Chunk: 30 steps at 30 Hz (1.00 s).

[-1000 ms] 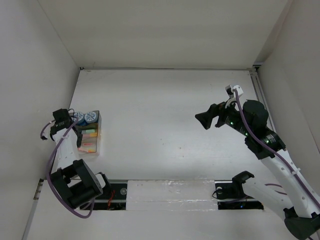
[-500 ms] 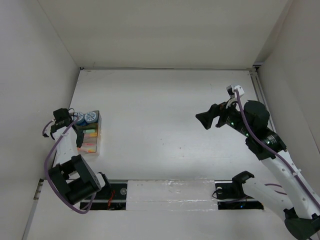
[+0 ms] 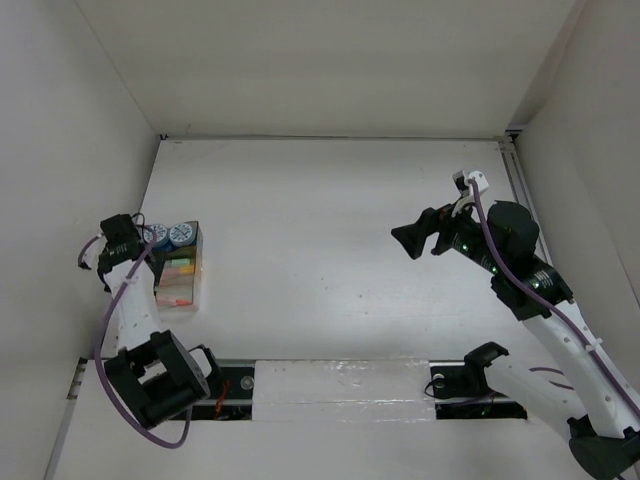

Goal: Sort the stationery into containers
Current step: Place the stationery into the container

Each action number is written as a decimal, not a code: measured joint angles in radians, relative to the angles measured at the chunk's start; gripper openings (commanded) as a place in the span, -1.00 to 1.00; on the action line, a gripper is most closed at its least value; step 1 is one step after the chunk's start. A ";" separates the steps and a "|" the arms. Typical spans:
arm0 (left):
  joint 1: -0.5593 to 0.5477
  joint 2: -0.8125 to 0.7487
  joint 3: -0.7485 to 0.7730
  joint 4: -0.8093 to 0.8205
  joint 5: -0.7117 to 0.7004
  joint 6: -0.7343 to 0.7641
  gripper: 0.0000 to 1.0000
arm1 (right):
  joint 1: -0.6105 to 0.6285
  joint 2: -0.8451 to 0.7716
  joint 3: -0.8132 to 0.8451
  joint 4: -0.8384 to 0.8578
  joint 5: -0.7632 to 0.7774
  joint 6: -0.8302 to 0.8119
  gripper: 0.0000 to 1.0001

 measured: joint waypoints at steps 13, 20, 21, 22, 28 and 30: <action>-0.001 -0.309 0.190 0.042 0.263 0.234 1.00 | 0.001 0.002 0.008 -0.019 0.046 0.000 1.00; -0.032 -0.618 0.135 0.106 0.533 0.324 1.00 | 0.106 -0.001 0.143 -0.155 0.245 -0.001 1.00; -0.033 -0.673 0.116 0.119 0.576 0.330 1.00 | 0.122 -0.008 0.164 -0.172 0.269 -0.003 1.00; -0.033 -0.723 0.097 0.129 0.618 0.333 1.00 | 0.138 -0.016 0.183 -0.189 0.294 -0.005 1.00; -0.071 -0.850 -0.021 0.188 0.853 0.343 1.00 | 0.216 -0.072 0.265 -0.309 0.420 -0.022 1.00; -0.118 -0.840 -0.028 0.173 0.887 0.353 1.00 | 0.232 -0.098 0.274 -0.343 0.451 -0.026 1.00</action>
